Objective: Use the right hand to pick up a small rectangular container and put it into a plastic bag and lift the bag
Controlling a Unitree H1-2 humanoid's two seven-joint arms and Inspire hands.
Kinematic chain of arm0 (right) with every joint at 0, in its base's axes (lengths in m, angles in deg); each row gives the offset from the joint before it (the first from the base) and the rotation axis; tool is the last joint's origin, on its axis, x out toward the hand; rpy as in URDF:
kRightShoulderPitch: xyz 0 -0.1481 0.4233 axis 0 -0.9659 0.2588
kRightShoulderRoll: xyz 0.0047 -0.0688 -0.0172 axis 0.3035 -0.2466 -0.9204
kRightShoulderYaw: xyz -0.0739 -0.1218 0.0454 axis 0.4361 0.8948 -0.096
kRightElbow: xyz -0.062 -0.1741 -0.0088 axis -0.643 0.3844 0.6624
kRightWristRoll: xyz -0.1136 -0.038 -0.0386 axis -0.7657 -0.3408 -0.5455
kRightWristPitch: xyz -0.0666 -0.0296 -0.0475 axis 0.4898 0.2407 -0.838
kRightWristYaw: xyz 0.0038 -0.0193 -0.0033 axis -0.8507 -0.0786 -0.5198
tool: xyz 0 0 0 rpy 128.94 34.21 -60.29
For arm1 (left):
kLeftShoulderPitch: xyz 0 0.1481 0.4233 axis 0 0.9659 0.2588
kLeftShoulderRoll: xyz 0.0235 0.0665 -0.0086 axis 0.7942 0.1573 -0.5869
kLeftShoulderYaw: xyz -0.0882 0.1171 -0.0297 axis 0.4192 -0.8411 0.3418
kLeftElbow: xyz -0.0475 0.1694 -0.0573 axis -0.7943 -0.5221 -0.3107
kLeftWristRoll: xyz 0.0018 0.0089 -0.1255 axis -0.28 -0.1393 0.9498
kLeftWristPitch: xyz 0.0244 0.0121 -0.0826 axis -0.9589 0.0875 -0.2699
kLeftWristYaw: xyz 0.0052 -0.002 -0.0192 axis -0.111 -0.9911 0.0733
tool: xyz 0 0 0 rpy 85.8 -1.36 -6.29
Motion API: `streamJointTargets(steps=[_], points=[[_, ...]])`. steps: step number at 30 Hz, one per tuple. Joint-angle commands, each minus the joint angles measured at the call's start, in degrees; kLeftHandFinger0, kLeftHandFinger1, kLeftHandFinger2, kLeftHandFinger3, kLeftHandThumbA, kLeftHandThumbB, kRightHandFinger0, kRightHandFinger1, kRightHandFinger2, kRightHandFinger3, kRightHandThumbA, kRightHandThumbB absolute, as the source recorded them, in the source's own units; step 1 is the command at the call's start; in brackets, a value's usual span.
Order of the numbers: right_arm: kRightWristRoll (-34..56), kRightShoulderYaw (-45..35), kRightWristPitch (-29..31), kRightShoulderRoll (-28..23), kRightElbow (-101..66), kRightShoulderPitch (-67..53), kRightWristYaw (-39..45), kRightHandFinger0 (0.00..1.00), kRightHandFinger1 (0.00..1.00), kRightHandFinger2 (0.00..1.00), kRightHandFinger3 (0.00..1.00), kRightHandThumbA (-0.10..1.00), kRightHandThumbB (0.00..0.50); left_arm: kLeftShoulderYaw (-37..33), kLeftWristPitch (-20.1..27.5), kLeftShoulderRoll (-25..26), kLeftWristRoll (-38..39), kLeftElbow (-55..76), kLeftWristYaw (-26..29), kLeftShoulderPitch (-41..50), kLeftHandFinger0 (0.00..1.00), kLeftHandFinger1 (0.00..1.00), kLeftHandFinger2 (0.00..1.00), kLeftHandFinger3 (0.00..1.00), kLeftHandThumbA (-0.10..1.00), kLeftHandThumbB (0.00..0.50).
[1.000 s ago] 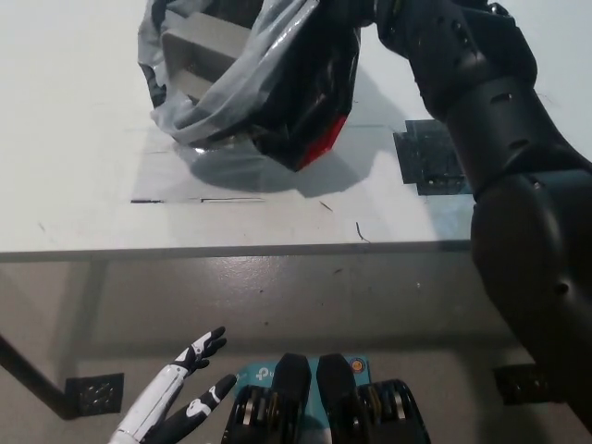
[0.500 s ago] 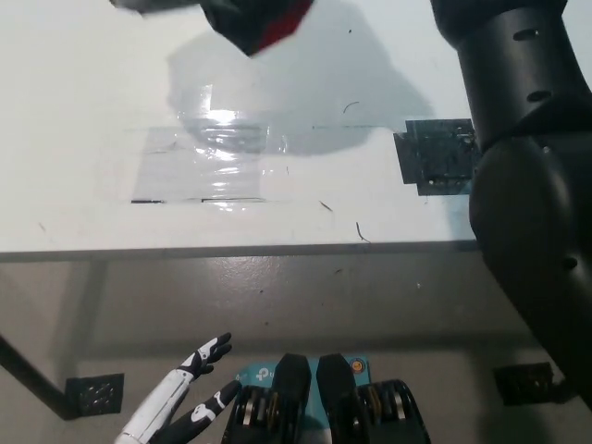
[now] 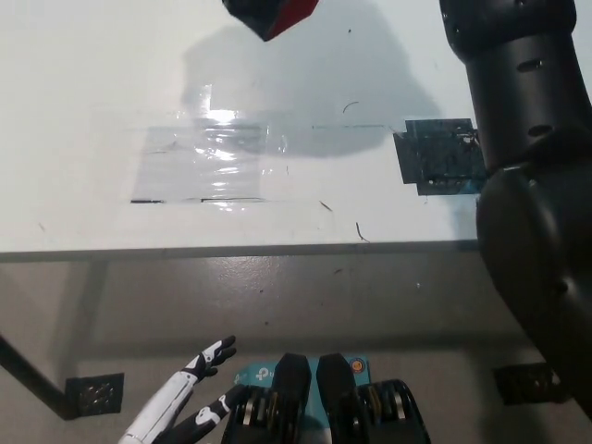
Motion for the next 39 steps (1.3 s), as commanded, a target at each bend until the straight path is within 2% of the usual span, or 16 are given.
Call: streamJointTargets(steps=[1,5,7,8,11,13,15,16,18,20,22,24,34,36,38,39], points=[[11.41,0.97,0.09,-1.12,-3.01,1.84,-4.87,0.0,0.3,0.74,1.0,-0.1,0.057,-0.53,-0.22,1.33,-0.49,2.55,-1.29,-0.16,1.0,0.99,0.98,1.0,0.86,0.161],[10.92,0.92,0.09,-0.29,-0.06,-1.86,-3.88,0.0,0.25,0.73,0.74,-0.1,0.062,-0.7,-0.21,1.21,-1.12,2.56,-1.25,-0.34,1.0,0.98,0.98,1.0,0.85,0.163],[10.21,0.28,0.09,0.52,0.89,-3.46,-3.93,0.0,0.24,0.73,0.69,-0.1,0.067,-0.75,-0.97,1.23,-1.24,2.91,-1.46,-0.29,1.0,0.99,0.98,1.0,0.85,0.166],[9.34,0.14,0.09,1.17,2.14,-4.48,-3.55,0.0,0.19,0.68,0.92,-0.1,0.079,-0.68,-1.11,1.37,-1.05,2.96,-1.68,-0.33,1.0,0.99,0.99,1.0,0.85,0.168],[8.43,0.26,0.09,2.36,4.55,-6.15,-3.49,0.0,0.16,0.67,0.92,-0.1,0.085,-0.58,-1.02,1.47,-0.99,2.87,-1.84,-0.6,0.99,0.98,0.98,1.0,0.85,0.178],[5.81,-0.13,0.09,3.27,5.95,-7.79,-1.08,0.0,0.16,0.66,1.0,-0.1,0.109,-0.51,-1.08,1.4,-0.42,2.87,-2.04,-0.75,0.97,0.97,0.98,1.0,0.84,0.178],[3.98,-0.55,0.9,4.21,8.0,-8.65,0.19,0.0,0.13,0.64,0.84,-0.1,0.097,-0.55,-1.39,1.39,-0.63,2.95,-2.04,-0.84,0.97,0.97,0.98,1.0,0.84,0.179],[3.4,-0.51,1.11,4.57,9.52,-8.77,0.3,0.0,0.12,0.64,0.66,-0.1,0.094,-0.59,-1.73,1.41,-0.84,3.08,-2.06,-0.86,0.97,0.97,0.98,1.0,0.84,0.182],[2.43,-0.27,1.72,4.94,11.92,-8.97,1.73,0.0,0.11,0.64,0.49,-0.1,0.08,-0.59,-2.05,1.39,-1.22,3.27,-1.96,-1.08,0.95,0.96,0.97,1.0,0.83,0.189],[1.78,-0.51,2.53,5.24,13.45,-9.14,2.47,0.0,0.1,0.63,0.52,-0.1,0.067,-0.65,-1.9,1.53,-1.43,3.21,-1.99,-1.29,0.94,0.95,0.97,1.0,0.83,0.182],[1.74,-1.56,3.36,5.78,16.76,-9.65,3.08,0.0,0.05,0.57,0.8,-0.1,0.076,-0.91,-1.49,1.6,-1.65,2.97,-2.1,-1.52,0.94,0.95,0.97,1.0,0.83,0.18],[1.1,-1.66,3.86,5.85,18.71,-9.79,4.15,0.0,0.02,0.56,1.0,-0.1,0.082,-0.96,-1.59,1.6,-1.54,2.94,-2.21,-1.56,0.95,0.96,0.98,1.0,0.83,0.183],[-2.82,-3.15,8.18,5.46,27.31,-10.47,6.9,0.0,0.0,0.56,1.0,-0.1,0.074,-1.12,-2.27,1.75,-1.97,3.5,-2.49,-1.93,0.94,0.96,0.98,1.0,0.82,0.173],[-7.26,0.37,10.01,4.49,28.1,-10.52,7.17,0.0,0.06,0.63,0.89,-0.08,0.103,-1.31,-1.94,1.95,-2.35,3.46,-2.53,-2.02,0.94,0.95,0.98,1.0,0.83,0.177],[-8.19,0.69,10.6,4.3,28.57,-10.17,6.39,0.0,0.1,0.65,0.88,-0.08,0.105,-1.29,-1.89,1.99,-2.31,3.37,-2.53,-2.17,0.94,0.95,0.98,1.0,0.83,0.177],[-8.9,1.11,10.52,3.88,28.74,-10.03,6.54,0.09,0.24,0.78,0.95,-0.01,0.098,-1.31,-1.99,1.98,-2.38,3.42,-2.53,-2.14,0.93,0.95,0.98,1.0,0.83,0.175]])
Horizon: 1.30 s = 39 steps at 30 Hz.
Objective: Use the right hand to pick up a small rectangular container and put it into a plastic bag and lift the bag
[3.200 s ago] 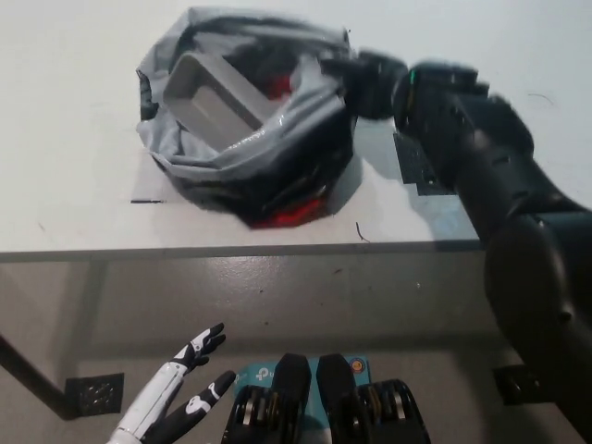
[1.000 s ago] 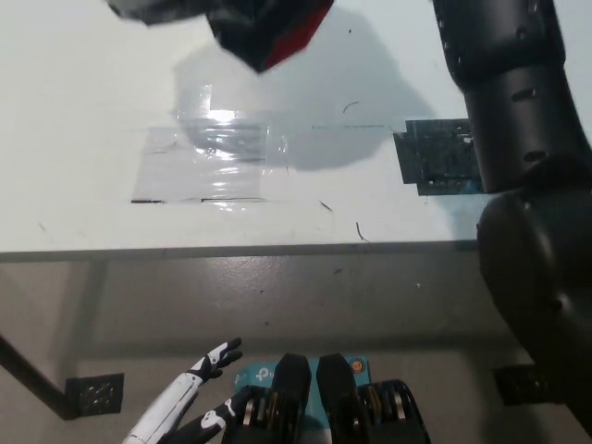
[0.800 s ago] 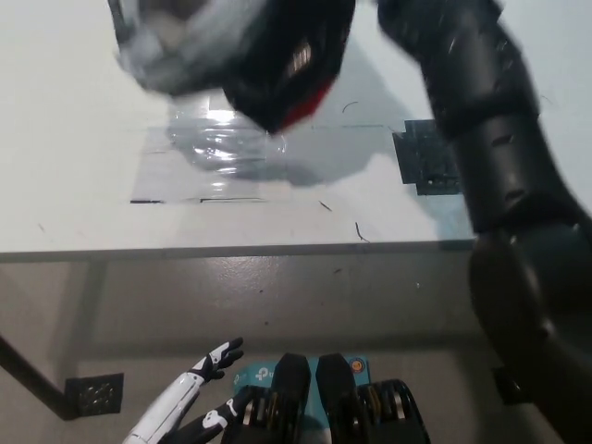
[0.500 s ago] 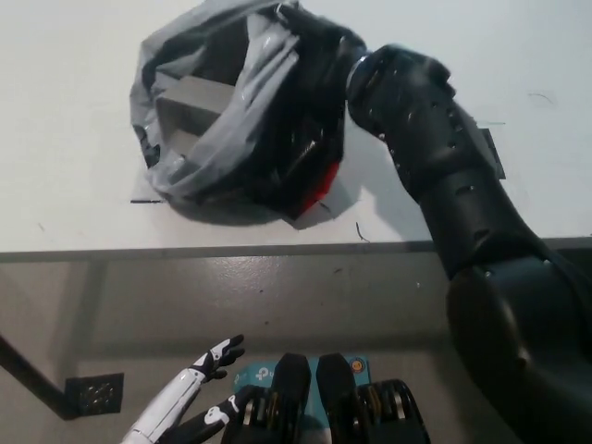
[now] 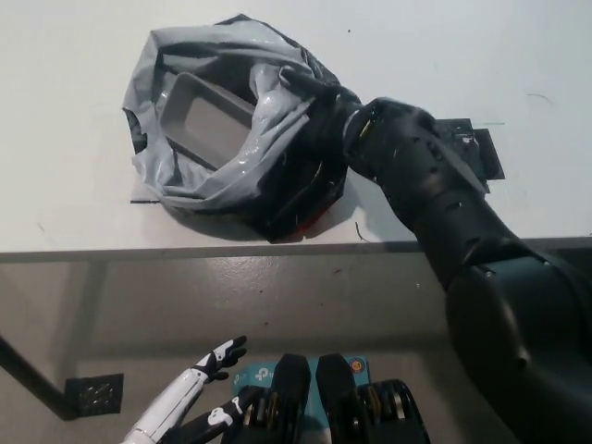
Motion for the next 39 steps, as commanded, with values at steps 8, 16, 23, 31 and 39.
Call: streamJointTargets(steps=[8,16,23,31,39], points=[[-21.62,17.58,10.61,-4.82,-1.43,4.4,1.09,1.0,1.0,1.0,1.0,0.72,0.442,-0.09,0.24,1.77,-0.58,1.84,-1.17,-1.19,0.91,0.93,0.96,1.0,0.81,0.165],[-27.61,24.67,11.42,-7.14,-5.17,6.03,0.67,1.0,1.0,1.0,1.0,0.75,0.41,-0.26,0.32,1.82,-0.92,2.0,-1.37,-1.15,0.89,0.92,0.95,1.0,0.79,0.154],[-31.39,27.66,9.84,-9.26,-8.71,7.59,1.98,1.0,1.0,1.0,1.0,0.84,0.421,-0.37,0.64,1.97,-1.13,1.84,-1.58,-1.31,0.88,0.9,0.94,1.0,0.79,0.16],[-35.63,29.59,6.91,-11.35,-11.69,8.02,5.35,1.0,1.0,1.0,1.0,0.83,0.404,-0.81,0.81,2.0,-2.21,1.69,-1.3,-1.7,0.85,0.86,0.91,1.0,0.79,0.161],[-42.35,32.43,2.52,-13.46,-18.63,6.86,4.08,1.0,1.0,1.0,1.0,0.87,0.452,-0.91,0.72,1.78,-2.39,2.38,-1.24,-0.93,0.83,0.84,0.89,1.0,0.78,0.162]])
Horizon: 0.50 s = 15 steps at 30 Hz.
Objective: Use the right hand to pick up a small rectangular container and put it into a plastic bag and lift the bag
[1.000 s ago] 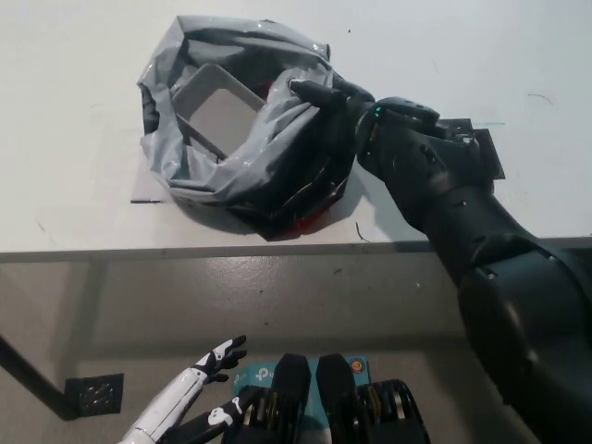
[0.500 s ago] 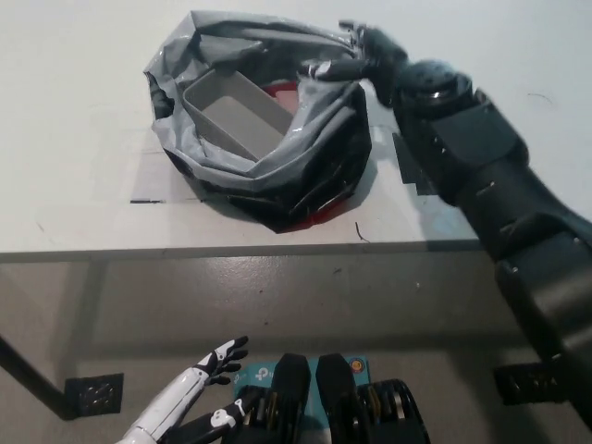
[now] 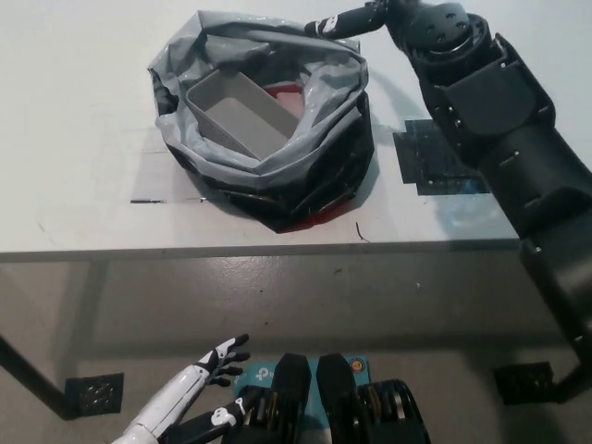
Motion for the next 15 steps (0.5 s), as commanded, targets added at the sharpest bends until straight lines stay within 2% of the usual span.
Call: streamJointTargets(steps=[1,5,7,8,11,12,15], points=[[-6.86,1.92,-3.4,-2.69,-6.98,3.01,0.1,1.0,1.0,1.0,1.0,0.87,0.454,-0.42,0.8,0.89,-0.74,2.37,-0.28,0.14,0.83,0.84,0.89,1.0,0.77,0.161],[-13.08,2.93,-4.8,-7.12,-25.18,-0.92,-3.02,1.0,1.0,1.0,1.0,0.93,0.465,0.25,0.2,-0.48,0.82,2.3,0.34,0.25,0.87,0.91,0.97,1.0,0.68,0.138],[-16.75,3.45,-4.01,-9.95,-35.85,-3.05,-2.97,1.0,1.0,1.0,1.0,0.99,0.444,1.24,0.03,-0.37,1.58,2.84,0.72,0.7,0.91,0.96,1.0,1.0,0.7,0.138],[-18.22,3.17,-3.51,-11.82,-42.78,-3.9,-1.92,1.0,1.0,1.0,1.0,1.0,0.431,2.36,0.67,-0.27,1.62,3.0,1.78,0.83,1.0,1.0,1.0,1.0,0.78,0.162],[-19.05,1.75,-2.83,-14.36,-53.05,-5.73,0.03,1.0,1.0,1.0,1.0,1.0,0.423,4.31,2.24,-0.42,2.95,3.05,3.24,1.51,1.0,1.0,1.0,1.0,0.82,0.166],[-18.69,0.12,-2.37,-16.96,-60.05,-7.19,1.83,1.0,1.0,1.0,1.0,1.0,0.406,5.38,2.99,-0.82,3.95,2.41,4.02,1.33,1.0,1.0,1.0,1.0,0.88,0.19],[-16.51,-3.96,-6.24,-22.72,-75.11,-10.31,6.05,1.0,1.0,1.0,1.0,1.0,0.433,7.01,3.95,-1.34,4.84,1.92,5.34,1.13,1.0,1.0,1.0,1.0,1.0,0.213]])
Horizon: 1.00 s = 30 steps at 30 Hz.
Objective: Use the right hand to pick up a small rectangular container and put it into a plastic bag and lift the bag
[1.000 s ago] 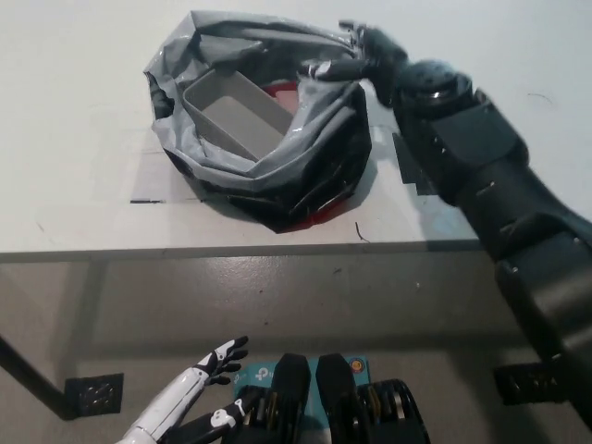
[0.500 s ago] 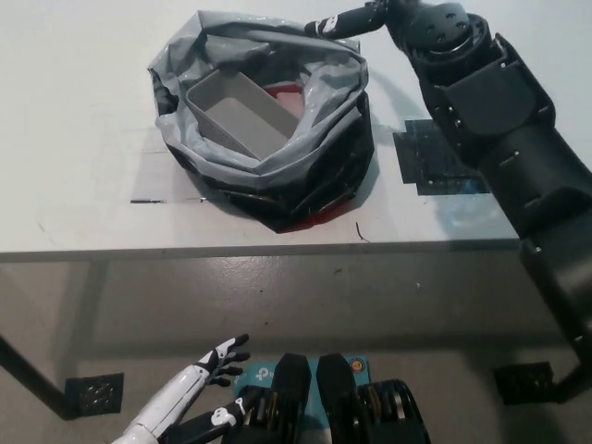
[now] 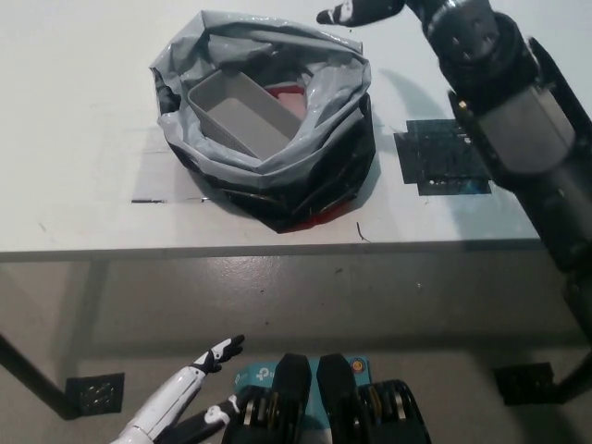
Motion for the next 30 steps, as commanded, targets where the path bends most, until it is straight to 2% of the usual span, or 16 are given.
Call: streamJointTargets(steps=[1,2,4,7,9,10,11,15,17,19,21,22,24,25,27,30], points=[[-9.09,-6.0,-3.6,-17.31,-48.77,-0.84,6.31,1.0,1.0,1.0,1.0,1.0,0.433,6.16,4.01,-1.21,4.71,1.59,5.28,0.53,1.0,1.0,1.0,1.0,1.0,0.213],[-6.06,-9.1,-5.67,-19.96,-54.98,-2.21,7.77,1.0,1.0,1.0,1.0,1.0,0.414,7.4,4.54,-1.63,5.87,1.69,6.04,0.43,1.0,1.0,1.0,1.0,1.0,0.245],[-3.13,-12.72,-8.07,-23.15,-61.82,-4.23,8.81,1.0,1.0,1.0,1.0,1.0,0.413,8.86,5.64,-2.08,8.11,1.82,6.54,0.74,1.0,1.0,1.0,1.0,1.0,0.254],[1.1,-18.54,-7.51,-26.61,-68.72,-8.11,8.27,1.0,1.0,1.0,1.0,1.0,0.412,10.93,5.67,-2.72,11.6,2.41,6.6,0.97,1.0,1.0,1.0,1.0,1.0,0.28],[3.88,-23.37,-8.25,-28.74,-76.17,-12.69,7.25,1.0,1.0,1.0,1.0,1.0,0.431,12.25,6.58,-2.91,12.76,2.12,7.07,1.08,1.0,1.0,1.0,1.0,1.0,0.332],[4.9,-24.9,-7.59,-28.68,-78.98,-15.3,6.42,1.0,1.0,1.0,1.0,1.0,0.397,12.49,6.79,-2.77,12.75,2.2,7.1,1.32,1.0,1.0,1.0,1.0,1.0,0.335],[5.68,-26.17,-7.15,-28.41,-82.05,-18.13,5.47,1.0,1.0,1.0,1.0,1.0,0.401,12.63,6.96,-2.67,12.82,2.27,6.98,1.68,1.0,1.0,1.0,1.0,1.0,0.341],[5.51,-27.1,2.63,-25.12,-89.91,-29.6,1.14,1.0,1.0,1.0,1.0,1.0,0.393,12.6,7.83,-2.78,13.24,1.56,6.42,3.02,1.0,1.0,1.0,1.0,1.0,0.351],[5.04,-24.69,11.57,-22.6,-89.91,-35.75,0.2,1.0,1.0,1.0,1.0,0.98,0.401,12.26,8.84,-2.87,12.73,0.62,6.43,3.5,1.0,1.0,1.0,1.0,1.0,0.326],[1.9,-21.77,18.81,-19.19,-89.91,-41.42,-0.17,1.0,1.0,1.0,1.0,0.96,0.442,11.93,9.44,-2.82,12.86,-0.44,5.92,3.36,1.0,1.0,1.0,1.0,1.0,0.323],[0.52,-20.04,21.3,-17.34,-89.91,-44.05,-0.18,1.0,1.0,1.0,1.0,0.94,0.454,11.84,9.46,-2.9,12.75,-0.82,5.84,3.02,1.0,1.0,1.0,1.0,1.0,0.328],[-0.64,-18.66,22.61,-15.87,-89.91,-45.65,-0.11,1.0,1.0,1.0,1.0,0.99,0.47,11.86,9.29,-3.01,12.72,-0.93,5.81,2.72,1.0,1.0,1.0,1.0,1.0,0.324],[-4.45,-15.6,24.63,-11.92,-89.91,-48.33,-0.46,1.0,1.0,1.0,1.0,1.0,0.38,11.86,9.22,-3.24,12.83,-1.17,5.76,2.04,1.0,1.0,1.0,1.0,1.0,0.32],[-5.93,-13.72,25.04,-9.7,-89.91,-49.22,-0.69,1.0,1.0,1.0,1.0,1.0,0.371,11.9,9.21,-3.47,12.62,-1.72,5.91,0.12,1.0,1.0,1.0,1.0,1.0,0.318],[-2.32,-10.23,24.89,-8.54,-89.91,-48.67,-0.05,1.0,1.0,1.0,1.0,1.0,0.496,12.09,9.04,-3.58,12.1,-1.92,6.23,-2.11,1.0,1.0,1.0,1.0,1.0,0.309],[-2.32,-7.75,26.04,-6.17,-89.22,-49.58,0.1,1.0,1.0,1.0,1.0,1.0,0.5,12.39,8.71,-3.74,12.11,-1.52,6.11,-3.79,1.0,1.0,1.0,1.0,1.0,0.308]])
